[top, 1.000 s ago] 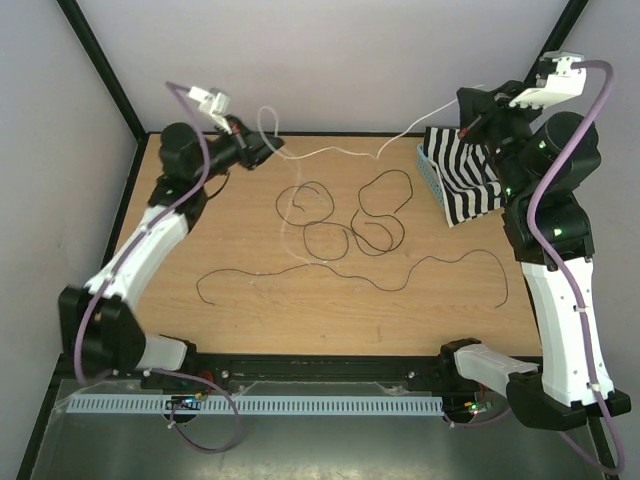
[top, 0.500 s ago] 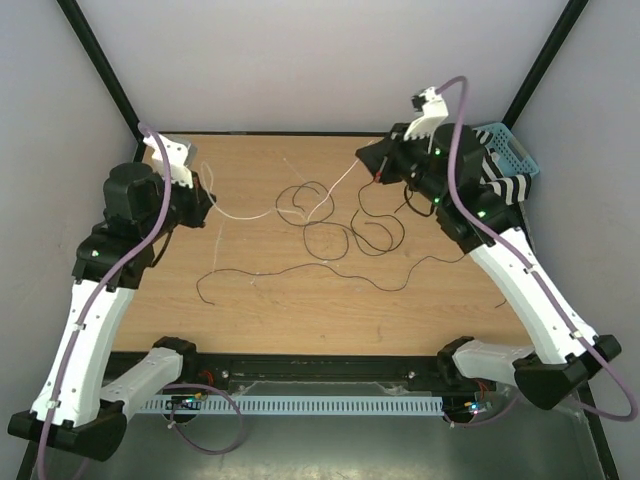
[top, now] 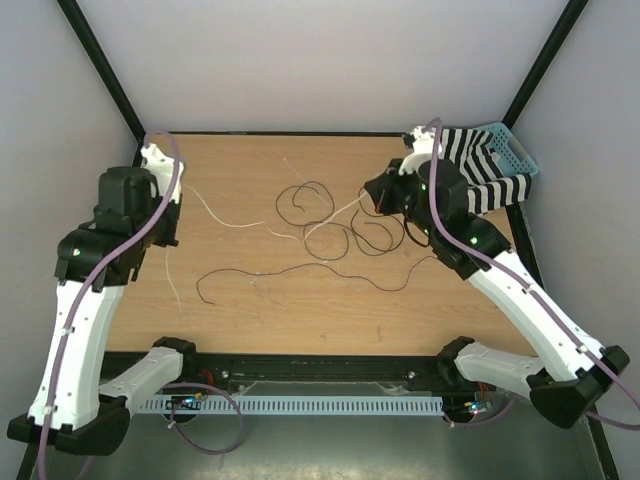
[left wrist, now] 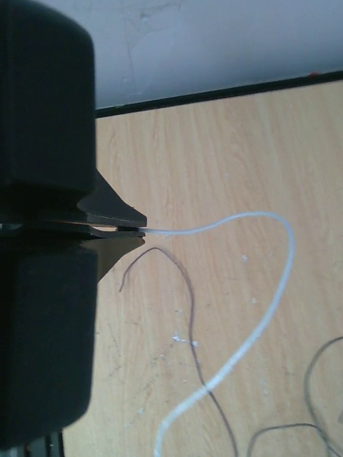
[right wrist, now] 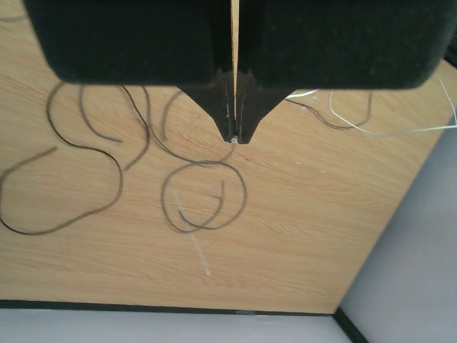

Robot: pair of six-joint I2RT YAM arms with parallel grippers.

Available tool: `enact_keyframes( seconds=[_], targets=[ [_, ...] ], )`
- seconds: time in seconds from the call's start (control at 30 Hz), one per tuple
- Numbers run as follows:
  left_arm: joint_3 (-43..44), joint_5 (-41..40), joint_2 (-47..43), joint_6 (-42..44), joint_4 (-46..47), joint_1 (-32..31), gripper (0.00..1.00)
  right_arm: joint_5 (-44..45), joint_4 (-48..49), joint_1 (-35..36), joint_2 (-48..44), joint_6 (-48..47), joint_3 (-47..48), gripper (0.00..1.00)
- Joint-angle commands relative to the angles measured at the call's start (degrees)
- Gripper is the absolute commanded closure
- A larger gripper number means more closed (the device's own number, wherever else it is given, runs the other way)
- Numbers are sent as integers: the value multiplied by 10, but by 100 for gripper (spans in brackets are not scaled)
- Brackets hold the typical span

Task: Zip-tie the wires
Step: Straighten the cable at the center of the board.

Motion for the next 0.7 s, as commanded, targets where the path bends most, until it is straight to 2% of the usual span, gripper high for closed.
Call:
enact_keyframes(
  seconds=[0.0,0.1,0.2,0.3,0.43,0.67],
  targets=[
    [-42,20,46,0,-29,3,100,68,-41,2,-53,-26,-40,100],
    [-53,47,99,-26,-27,3,100,109,-72,2,-81,-27,-78,100],
    [-59,79,153,-50,-18,-3,100,189,-111,0,-102,-36,-102,100],
    [-75,61,197,-66,3,-36,100,260,-156,-13,-105,-53,-99,100],
    [-100,37,252,-83,34,-90,100,261,-174,-56,-112,-71,-98,100],
    [-147,56,306,-105,104,-129,100,286,-191,-139,-119,-105,-120,100]
  ],
)
